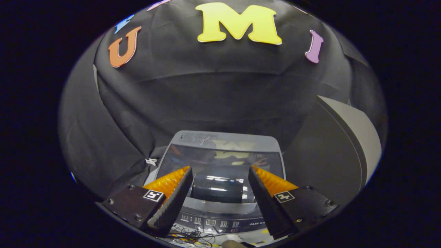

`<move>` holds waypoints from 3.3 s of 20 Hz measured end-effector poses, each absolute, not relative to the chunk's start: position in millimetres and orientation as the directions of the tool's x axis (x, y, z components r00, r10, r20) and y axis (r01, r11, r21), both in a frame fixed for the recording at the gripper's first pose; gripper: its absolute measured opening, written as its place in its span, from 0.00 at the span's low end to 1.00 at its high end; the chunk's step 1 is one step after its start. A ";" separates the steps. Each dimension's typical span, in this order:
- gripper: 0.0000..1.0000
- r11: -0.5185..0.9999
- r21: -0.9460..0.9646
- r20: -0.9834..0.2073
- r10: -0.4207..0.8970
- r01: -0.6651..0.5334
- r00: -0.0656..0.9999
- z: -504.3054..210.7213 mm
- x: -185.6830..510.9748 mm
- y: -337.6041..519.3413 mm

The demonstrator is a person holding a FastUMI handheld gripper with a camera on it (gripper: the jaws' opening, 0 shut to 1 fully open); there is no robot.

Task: Put the clothes into the washing machine and then close the washing machine lid.

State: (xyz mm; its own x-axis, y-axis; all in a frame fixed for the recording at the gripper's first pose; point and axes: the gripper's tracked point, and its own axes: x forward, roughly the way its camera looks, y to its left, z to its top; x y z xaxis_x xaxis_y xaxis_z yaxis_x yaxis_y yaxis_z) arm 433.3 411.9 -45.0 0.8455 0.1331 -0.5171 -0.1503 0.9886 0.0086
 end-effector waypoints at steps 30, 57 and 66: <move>1.00 0.989 0.118 0.057 0.080 -0.086 0.995 61.2 130.3 70.9; 1.00 0.999 0.040 0.045 0.017 -0.019 0.999 -27.7 15.7 -88.2; 1.00 0.998 0.027 0.045 0.047 -0.048 0.998 -21.4 9.8 -87.2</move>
State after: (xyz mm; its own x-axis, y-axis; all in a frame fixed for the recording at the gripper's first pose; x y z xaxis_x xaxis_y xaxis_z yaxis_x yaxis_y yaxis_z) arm 9.8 -87.2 -21.4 0.9979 0.0468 0.0455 -0.0480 0.9985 0.0268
